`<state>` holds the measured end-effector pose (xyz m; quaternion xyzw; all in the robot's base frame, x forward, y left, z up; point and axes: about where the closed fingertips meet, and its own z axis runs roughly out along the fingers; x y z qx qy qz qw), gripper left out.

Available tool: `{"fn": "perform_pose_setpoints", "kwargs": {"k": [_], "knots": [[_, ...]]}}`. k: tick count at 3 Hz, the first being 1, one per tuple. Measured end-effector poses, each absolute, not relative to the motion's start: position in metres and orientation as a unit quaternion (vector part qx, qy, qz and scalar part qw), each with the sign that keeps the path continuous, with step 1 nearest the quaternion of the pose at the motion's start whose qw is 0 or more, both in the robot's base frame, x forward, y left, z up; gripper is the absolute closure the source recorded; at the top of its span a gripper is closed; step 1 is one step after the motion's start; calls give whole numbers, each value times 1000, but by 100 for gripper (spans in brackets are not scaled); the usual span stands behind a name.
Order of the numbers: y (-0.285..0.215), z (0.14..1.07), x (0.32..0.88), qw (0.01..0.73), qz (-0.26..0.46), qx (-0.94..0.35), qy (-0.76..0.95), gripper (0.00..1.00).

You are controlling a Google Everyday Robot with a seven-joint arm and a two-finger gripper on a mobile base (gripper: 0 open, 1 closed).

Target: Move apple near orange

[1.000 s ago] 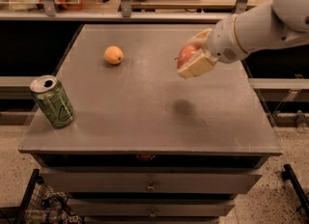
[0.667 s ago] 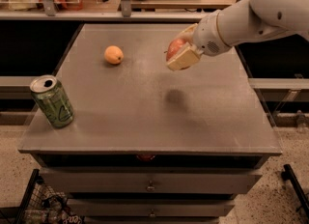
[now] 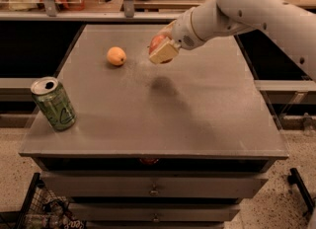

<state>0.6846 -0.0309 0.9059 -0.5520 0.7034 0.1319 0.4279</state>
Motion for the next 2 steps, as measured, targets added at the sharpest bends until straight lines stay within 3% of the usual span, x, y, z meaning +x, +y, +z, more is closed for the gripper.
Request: {"fn": "perform_pose_setpoints", "kwargs": {"k": [2], "knots": [[19,898,727,431,151,-557,694,100]]}}
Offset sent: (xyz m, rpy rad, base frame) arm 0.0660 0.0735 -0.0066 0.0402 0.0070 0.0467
